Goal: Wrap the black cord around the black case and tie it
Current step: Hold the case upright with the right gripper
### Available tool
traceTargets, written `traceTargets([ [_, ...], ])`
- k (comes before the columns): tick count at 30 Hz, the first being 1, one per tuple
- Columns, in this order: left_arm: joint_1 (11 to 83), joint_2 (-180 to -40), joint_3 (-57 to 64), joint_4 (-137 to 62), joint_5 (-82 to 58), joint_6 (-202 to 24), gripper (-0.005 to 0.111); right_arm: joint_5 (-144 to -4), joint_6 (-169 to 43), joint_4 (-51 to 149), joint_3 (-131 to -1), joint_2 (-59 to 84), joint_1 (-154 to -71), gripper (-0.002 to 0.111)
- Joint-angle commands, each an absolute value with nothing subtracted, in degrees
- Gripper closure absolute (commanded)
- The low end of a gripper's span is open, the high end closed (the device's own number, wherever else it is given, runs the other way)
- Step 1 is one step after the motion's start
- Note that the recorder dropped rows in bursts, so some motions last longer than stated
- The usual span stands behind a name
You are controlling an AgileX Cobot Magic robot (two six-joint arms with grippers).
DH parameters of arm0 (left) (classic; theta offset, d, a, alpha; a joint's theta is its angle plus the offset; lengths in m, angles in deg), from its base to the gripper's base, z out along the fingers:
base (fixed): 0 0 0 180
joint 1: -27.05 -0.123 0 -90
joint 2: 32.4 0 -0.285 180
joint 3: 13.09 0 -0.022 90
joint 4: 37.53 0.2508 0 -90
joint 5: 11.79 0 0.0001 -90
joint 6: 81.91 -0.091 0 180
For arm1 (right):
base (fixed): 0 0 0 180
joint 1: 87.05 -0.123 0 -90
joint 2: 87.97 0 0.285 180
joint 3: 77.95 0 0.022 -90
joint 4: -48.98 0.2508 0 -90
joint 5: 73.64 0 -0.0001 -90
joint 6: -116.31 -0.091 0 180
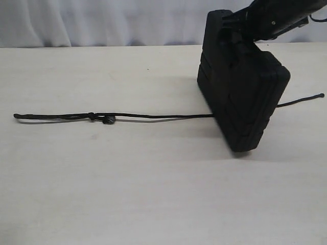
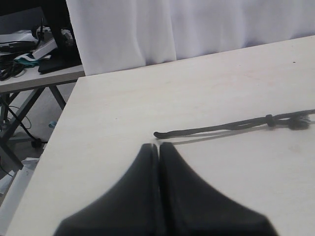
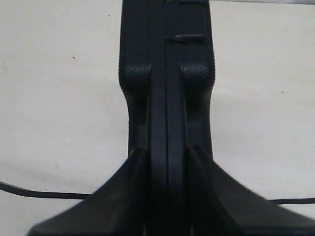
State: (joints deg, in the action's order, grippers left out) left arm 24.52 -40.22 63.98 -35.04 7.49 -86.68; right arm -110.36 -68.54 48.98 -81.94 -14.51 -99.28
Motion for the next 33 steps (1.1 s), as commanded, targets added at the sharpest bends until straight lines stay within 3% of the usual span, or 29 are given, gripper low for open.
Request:
traceTargets([
  [1,24.83,-40.19,64.12,-35.10,6.83,-86.25,0.107,-110.11,-68.92,49.40,-81.87,-13.29,-99.19,0.104],
  [22,24.83,-40.19,64.12,-33.10,5.16,-86.71,0.107,-114.47,-66.59,49.40,-82.31,-13.29,-99.19,0.104],
  [33,24.83,-40.19,64.12,-35.67,-3.97,-86.45,0.107,-128.93,-65.08,49.40,-92.91,-18.32,-99.19,0.104],
])
